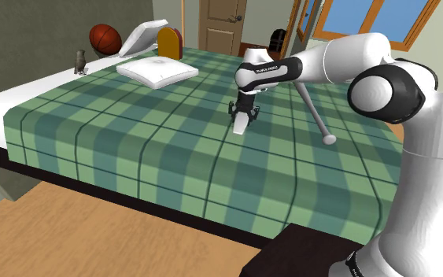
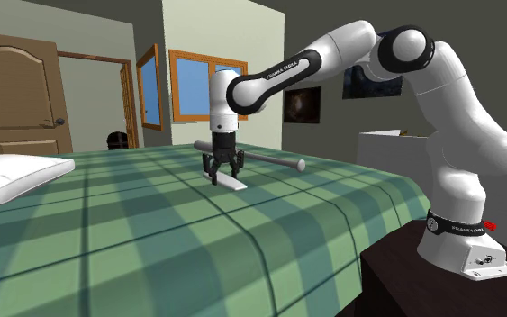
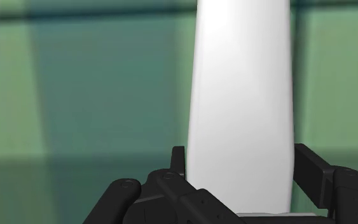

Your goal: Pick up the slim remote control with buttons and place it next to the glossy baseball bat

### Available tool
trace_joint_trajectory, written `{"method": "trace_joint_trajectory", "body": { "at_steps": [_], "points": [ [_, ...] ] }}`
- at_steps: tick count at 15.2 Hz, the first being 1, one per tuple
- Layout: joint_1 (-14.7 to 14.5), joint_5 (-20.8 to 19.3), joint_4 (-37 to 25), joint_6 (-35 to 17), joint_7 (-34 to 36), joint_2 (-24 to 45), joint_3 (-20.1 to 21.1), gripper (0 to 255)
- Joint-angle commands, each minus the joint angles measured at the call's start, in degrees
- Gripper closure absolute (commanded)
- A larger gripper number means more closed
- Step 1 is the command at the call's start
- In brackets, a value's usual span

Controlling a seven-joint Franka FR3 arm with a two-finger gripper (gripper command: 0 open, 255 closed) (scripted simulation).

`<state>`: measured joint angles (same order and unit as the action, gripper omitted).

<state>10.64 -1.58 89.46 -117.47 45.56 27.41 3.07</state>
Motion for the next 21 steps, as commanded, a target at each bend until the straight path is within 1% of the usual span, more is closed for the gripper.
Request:
{"method": "trace_joint_trajectory", "body": {
  "at_steps": [1, 19, 21],
  "points": [
    [0.1, 0.0, -0.8, 1.3, -0.1, -0.5, 0.0, 255],
    [0.0, 0.2, -10.7, 13.7, -0.3, -2.9, 0.1, 255],
    [1.5, 0.6, -5.6, 12.0, -2.2, -6.4, -0.4, 255]
  ]
}}
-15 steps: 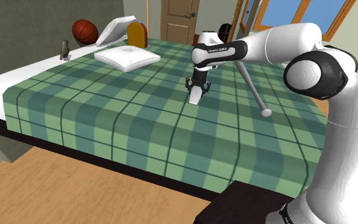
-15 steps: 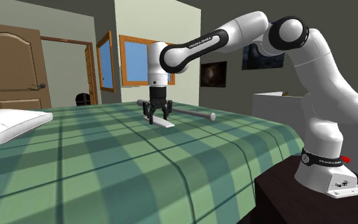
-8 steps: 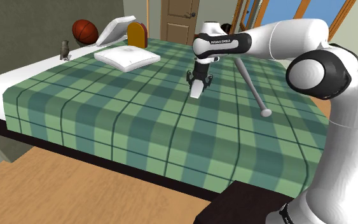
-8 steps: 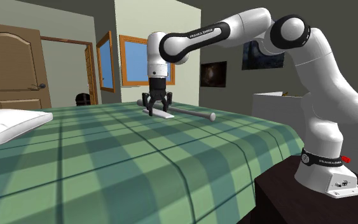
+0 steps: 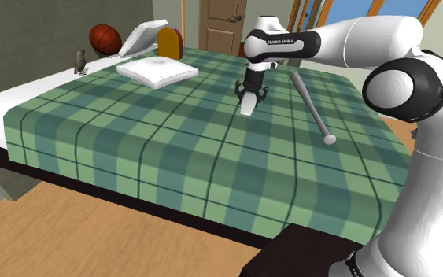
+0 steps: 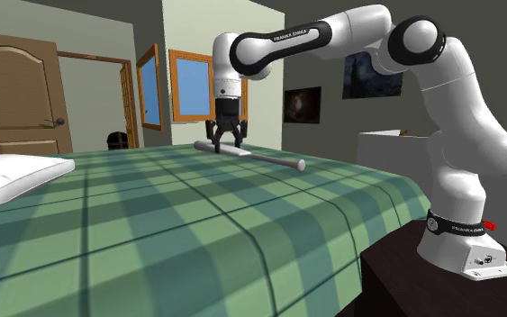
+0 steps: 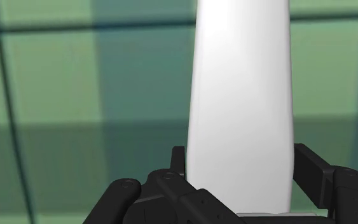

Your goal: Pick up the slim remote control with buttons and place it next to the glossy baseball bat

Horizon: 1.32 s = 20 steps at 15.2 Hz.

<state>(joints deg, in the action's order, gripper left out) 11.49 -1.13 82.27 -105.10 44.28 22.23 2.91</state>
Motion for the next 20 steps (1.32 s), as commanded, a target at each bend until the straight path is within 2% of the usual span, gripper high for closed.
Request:
{"method": "trace_joint_trajectory", "body": {
  "at_steps": [1, 10, 20],
  "points": [
    [1.4, 0.3, 3.9, -1.2, -1.9, -2.8, -0.5, 255],
    [7.6, 1.4, 19.9, -5.6, -11.8, -14.4, -4.1, 255],
    [14.1, 1.4, 30.0, -7.6, -24.1, -22.4, -9.8, 255]
  ]
}}
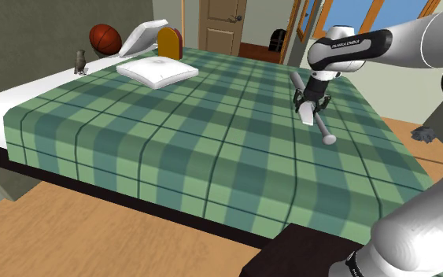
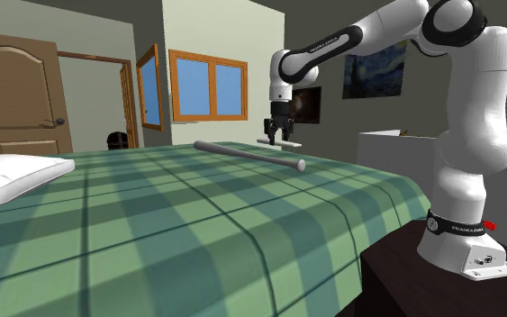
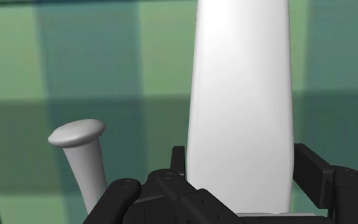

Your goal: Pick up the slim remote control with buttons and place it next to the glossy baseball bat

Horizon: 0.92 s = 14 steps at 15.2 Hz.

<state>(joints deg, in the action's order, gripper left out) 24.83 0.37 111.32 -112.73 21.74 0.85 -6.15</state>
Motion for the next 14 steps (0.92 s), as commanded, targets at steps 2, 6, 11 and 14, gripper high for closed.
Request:
{"method": "trace_joint_trajectory", "body": {
  "at_steps": [2, 6, 11, 14],
  "points": [
    [2.1, -0.2, 2.1, -0.1, -4.1, -2.0, -2.0, 255],
    [3.4, -0.3, 4.2, -1.7, -6.8, -2.4, -3.5, 255],
    [3.4, -0.1, 6.8, -5.5, -7.0, -1.3, -3.5, 255],
    [3.4, 0.1, 8.3, -7.7, -7.1, -0.5, -3.5, 255]
  ]
}}
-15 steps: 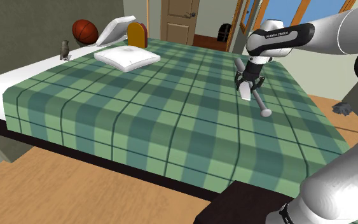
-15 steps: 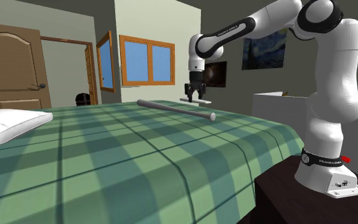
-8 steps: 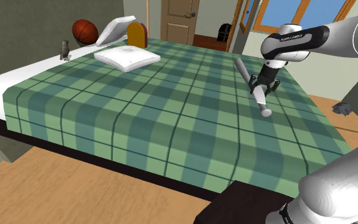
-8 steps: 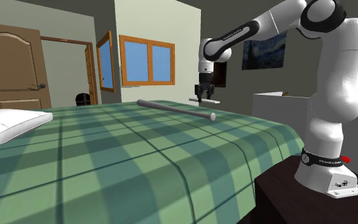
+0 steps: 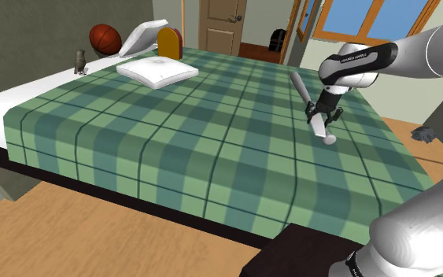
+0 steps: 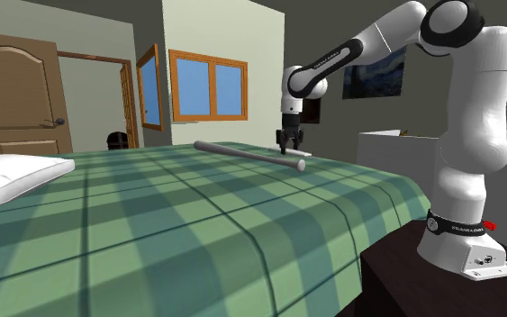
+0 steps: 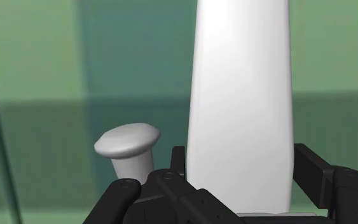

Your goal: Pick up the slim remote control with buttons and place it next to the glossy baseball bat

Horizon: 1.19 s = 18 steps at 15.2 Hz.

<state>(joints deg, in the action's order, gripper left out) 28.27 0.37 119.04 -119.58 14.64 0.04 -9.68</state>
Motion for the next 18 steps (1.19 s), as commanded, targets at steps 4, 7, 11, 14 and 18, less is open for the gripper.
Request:
{"method": "trace_joint_trajectory", "body": {
  "at_steps": [4, 7, 11, 14, 18],
  "points": [
    [0.0, 0.3, 2.3, -3.8, -0.2, 1.5, 0.0, 255],
    [0.0, 0.6, 3.5, -6.1, -0.4, 2.6, 0.0, 255],
    [0.1, 0.9, 4.9, -9.0, -0.7, 4.1, 0.0, 255],
    [0.1, 1.3, 5.8, -11.2, -0.9, 5.4, 0.0, 255],
    [0.1, 1.4, 6.2, -12.3, -1.1, 6.1, 0.0, 255]
  ]
}}
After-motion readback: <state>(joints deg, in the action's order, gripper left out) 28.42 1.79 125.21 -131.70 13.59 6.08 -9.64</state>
